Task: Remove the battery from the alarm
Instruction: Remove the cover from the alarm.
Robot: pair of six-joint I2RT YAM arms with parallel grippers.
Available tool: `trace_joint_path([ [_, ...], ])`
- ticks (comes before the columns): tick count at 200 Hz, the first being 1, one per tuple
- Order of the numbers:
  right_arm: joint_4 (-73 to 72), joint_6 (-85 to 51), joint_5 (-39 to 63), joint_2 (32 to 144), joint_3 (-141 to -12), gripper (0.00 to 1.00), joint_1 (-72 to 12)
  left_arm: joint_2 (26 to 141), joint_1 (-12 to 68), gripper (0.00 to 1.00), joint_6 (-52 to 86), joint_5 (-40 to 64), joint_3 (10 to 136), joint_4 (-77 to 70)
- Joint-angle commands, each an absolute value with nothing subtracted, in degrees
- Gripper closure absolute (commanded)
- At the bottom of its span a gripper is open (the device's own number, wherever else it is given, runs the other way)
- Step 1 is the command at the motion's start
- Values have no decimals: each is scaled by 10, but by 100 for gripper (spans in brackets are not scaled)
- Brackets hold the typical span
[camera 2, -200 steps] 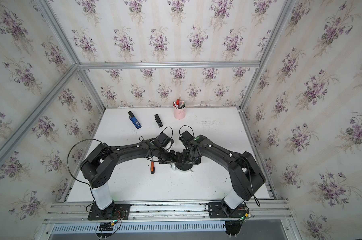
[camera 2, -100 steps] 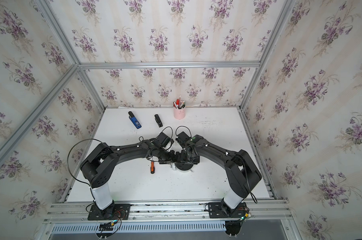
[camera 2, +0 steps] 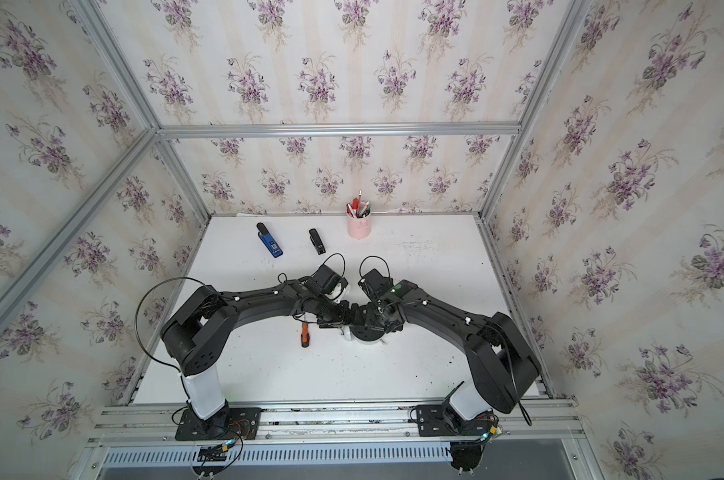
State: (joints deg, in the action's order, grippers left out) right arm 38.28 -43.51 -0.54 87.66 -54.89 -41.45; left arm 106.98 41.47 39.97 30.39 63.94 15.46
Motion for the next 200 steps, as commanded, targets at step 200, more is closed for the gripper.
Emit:
trace_joint_path([
  [200,246,-452,170,843,-548,99,-407,1087,417,14,395,306,643,179],
])
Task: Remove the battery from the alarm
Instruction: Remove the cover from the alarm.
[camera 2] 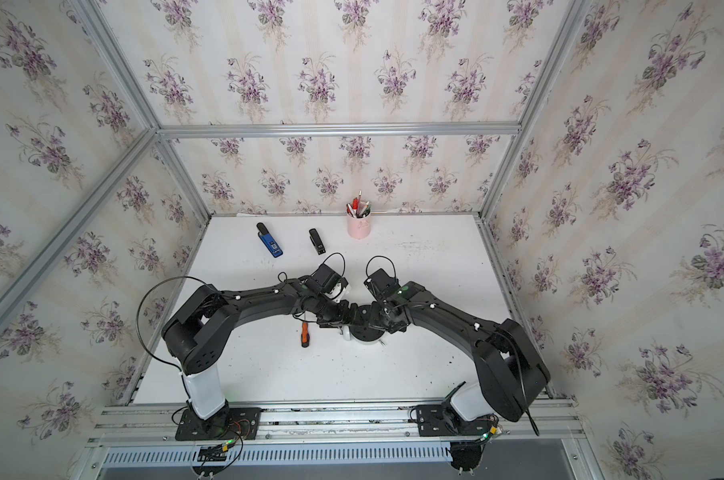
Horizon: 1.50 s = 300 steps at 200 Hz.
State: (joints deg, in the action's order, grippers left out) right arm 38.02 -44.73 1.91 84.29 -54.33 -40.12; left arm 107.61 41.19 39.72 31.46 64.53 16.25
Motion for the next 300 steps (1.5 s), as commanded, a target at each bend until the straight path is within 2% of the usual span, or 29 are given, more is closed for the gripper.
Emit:
trace_joint_path([
  [1,245,-452,170,843,-548,99,-407,1087,417,14,394,306,643,179],
  [64,266,-450,164,845,-552,100,-407,1091,417,17,392,309,645,179],
  [114,323,-430,122,831,-575,100,-403,1089,417,18,392,305,645,184],
  [176,356,-416,137,810,-575,100,-379,1088,417,18,395,301,646,185],
  [180,360,-413,136,810,-574,93,-379,1088,417,18,395,301,646,186],
  [191,364,-406,137,800,-564,66,-379,1088,417,18,395,301,646,187],
  [196,369,-403,133,798,-559,60,-379,1089,417,18,394,300,646,187],
  [204,381,-396,126,799,-560,58,-379,1089,417,18,395,301,648,187],
  [219,389,-389,127,804,-554,58,-380,1089,417,18,394,301,648,188],
  [256,396,-384,107,839,-567,70,-384,1090,417,18,394,301,649,189],
  [300,456,-370,49,876,-605,76,-392,1092,417,18,394,301,650,189],
])
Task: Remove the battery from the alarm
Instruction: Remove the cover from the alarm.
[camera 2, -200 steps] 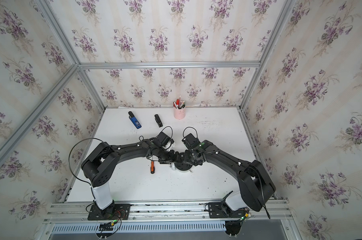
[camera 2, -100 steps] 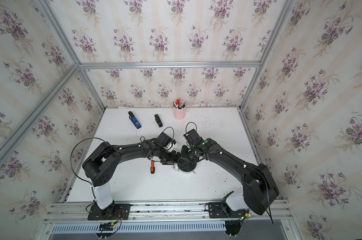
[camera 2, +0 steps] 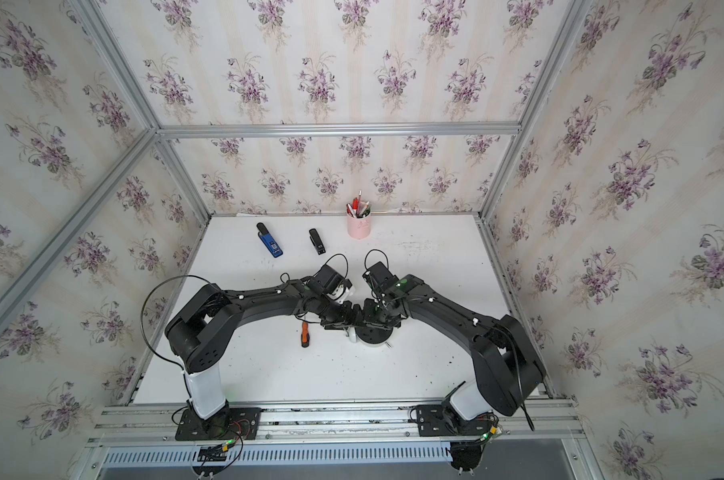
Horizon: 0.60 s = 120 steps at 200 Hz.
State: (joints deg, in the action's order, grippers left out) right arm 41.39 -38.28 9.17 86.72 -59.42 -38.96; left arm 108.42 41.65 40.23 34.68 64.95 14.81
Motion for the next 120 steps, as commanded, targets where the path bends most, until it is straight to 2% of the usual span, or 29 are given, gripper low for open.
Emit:
trace_joint_path([
  [1,457,-369,48,876,-606,76,-393,1092,417,18,395,301,650,189],
  [120,510,-370,-26,921,-646,75,-418,1095,417,18,393,303,653,190],
])
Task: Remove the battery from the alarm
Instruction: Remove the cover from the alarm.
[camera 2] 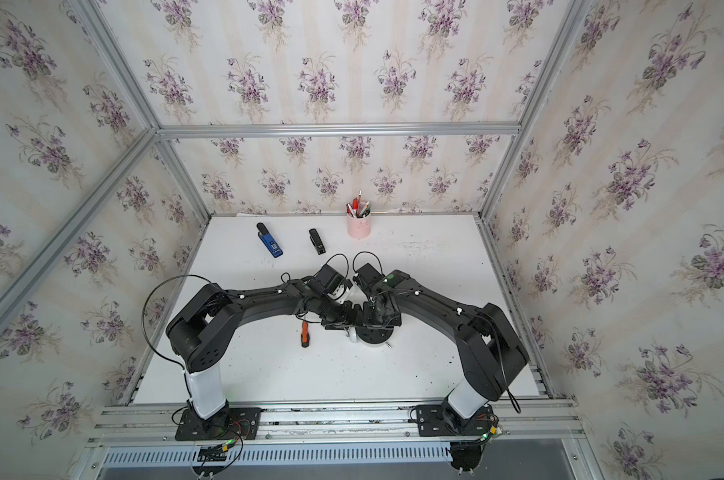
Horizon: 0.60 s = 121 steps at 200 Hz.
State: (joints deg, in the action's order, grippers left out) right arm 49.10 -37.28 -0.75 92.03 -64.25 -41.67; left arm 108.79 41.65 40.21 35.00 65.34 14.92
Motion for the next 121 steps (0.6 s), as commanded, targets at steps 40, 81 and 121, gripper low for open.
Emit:
trace_joint_path([
  [40,497,-369,-19,926,-638,76,-421,1095,417,18,393,303,653,190],
  [81,493,-371,-29,932,-647,78,-421,1096,417,18,393,305,653,189],
  [121,493,-370,-32,949,-657,87,-425,1096,417,19,393,305,653,189],
])
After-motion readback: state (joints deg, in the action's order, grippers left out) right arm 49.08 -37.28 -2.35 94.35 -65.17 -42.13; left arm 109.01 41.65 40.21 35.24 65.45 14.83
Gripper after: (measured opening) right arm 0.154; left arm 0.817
